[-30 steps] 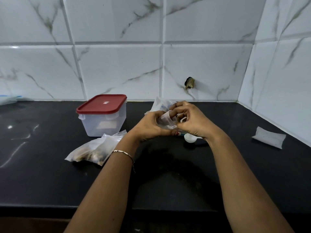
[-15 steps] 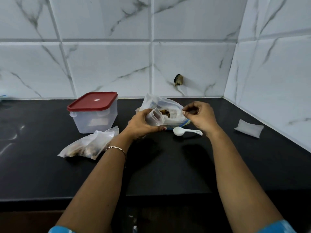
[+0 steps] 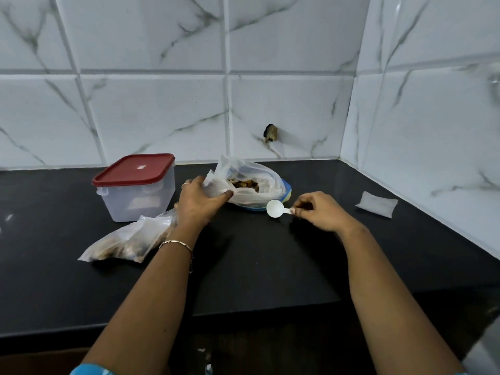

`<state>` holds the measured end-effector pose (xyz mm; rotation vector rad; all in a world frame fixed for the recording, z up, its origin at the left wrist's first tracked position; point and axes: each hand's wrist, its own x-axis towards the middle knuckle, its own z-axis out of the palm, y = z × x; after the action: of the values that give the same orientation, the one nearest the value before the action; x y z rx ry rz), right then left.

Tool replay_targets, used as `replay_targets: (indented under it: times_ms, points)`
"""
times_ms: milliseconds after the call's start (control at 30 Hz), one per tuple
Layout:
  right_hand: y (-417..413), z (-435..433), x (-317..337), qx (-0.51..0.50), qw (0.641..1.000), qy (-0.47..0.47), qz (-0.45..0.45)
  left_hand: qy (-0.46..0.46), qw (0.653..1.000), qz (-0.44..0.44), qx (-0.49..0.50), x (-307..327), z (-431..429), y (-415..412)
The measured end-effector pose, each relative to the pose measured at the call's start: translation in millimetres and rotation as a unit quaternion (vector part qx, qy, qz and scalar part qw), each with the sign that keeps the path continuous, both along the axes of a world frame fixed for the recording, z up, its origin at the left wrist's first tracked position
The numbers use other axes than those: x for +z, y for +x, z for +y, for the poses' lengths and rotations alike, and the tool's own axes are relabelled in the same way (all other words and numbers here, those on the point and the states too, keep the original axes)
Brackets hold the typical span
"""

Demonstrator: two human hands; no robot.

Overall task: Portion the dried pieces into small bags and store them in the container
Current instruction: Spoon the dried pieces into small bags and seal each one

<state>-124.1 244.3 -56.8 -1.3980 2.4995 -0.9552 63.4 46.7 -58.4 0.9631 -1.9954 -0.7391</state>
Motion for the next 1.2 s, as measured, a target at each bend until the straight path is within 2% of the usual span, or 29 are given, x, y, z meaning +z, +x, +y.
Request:
replay_targets:
  times_ms: [100, 167, 267, 400, 467, 600, 700, 800, 933, 1200]
  points:
    - [1.6, 0.4, 12.1, 0.02, 0.992, -0.114, -0.054, 0.035, 0.999, 0.021, -0.01, -0.7, -7.3, -5.0]
    - [1.1, -10.6, 24.0, 0.009, 0.989, -0.146, -0.009, 0.072, 0.995, 0.059, -0.033, 0.5, -10.0, -8.7]
    - [0.2, -46.6, 36.8, 0.006, 0.992, -0.102, 0.081, 0.142, 0.982, 0.105, -0.064, 0.8, -12.9, -13.2]
    - [4.7, -93.3, 36.8, 0.005, 0.983, -0.045, 0.178, 0.178, 0.976, 0.104, -0.075, -2.9, -17.8, -17.4]
    - [8.1, -107.8, 33.7, 0.007, 0.969, -0.024, 0.245, 0.18, 0.975, 0.099, -0.086, -6.1, -19.9, -19.1]
    - [14.5, -125.2, 27.4, 0.002, 0.925, 0.08, 0.371, 0.188, 0.975, 0.068, -0.093, -13.5, -26.0, -22.1]
    - [16.6, -131.8, 25.2, -0.004, 0.903, 0.097, 0.418, 0.168, 0.982, 0.026, -0.079, -14.5, -25.8, -22.1]
    - [14.5, -138.0, 24.1, -0.008, 0.904, 0.092, 0.416, 0.159, 0.984, -0.009, -0.076, -13.6, -23.2, -21.8]
    - [4.9, -151.3, 18.0, -0.021, 0.938, 0.045, 0.343, 0.151, 0.985, -0.038, -0.076, -11.7, -22.4, -19.9]
    - [-8.0, -161.9, 10.9, 0.021, 0.981, -0.048, 0.188, 0.129, 0.986, -0.063, -0.085, -11.0, -21.4, -17.3]
